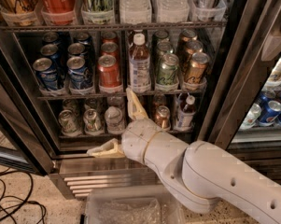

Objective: Pick pepsi can from middle shelf of fridge

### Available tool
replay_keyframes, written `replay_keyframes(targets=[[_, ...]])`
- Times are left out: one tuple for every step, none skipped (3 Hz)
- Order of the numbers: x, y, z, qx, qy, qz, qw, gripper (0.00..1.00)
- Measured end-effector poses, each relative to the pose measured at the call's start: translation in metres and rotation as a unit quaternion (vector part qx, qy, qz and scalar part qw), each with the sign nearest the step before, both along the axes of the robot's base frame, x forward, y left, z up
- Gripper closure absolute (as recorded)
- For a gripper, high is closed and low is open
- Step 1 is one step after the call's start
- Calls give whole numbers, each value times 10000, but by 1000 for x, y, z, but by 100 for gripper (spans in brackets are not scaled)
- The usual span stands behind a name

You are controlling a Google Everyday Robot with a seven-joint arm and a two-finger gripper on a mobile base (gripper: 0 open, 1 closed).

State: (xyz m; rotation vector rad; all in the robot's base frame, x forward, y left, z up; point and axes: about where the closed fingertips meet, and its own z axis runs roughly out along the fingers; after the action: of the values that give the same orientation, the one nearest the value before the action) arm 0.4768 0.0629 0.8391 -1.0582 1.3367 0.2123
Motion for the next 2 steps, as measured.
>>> replay_keyframes(targets=[[-1, 4, -4, 232, -7, -125, 9997, 0], [-41, 70, -3, 533, -277, 315, 9977, 0]])
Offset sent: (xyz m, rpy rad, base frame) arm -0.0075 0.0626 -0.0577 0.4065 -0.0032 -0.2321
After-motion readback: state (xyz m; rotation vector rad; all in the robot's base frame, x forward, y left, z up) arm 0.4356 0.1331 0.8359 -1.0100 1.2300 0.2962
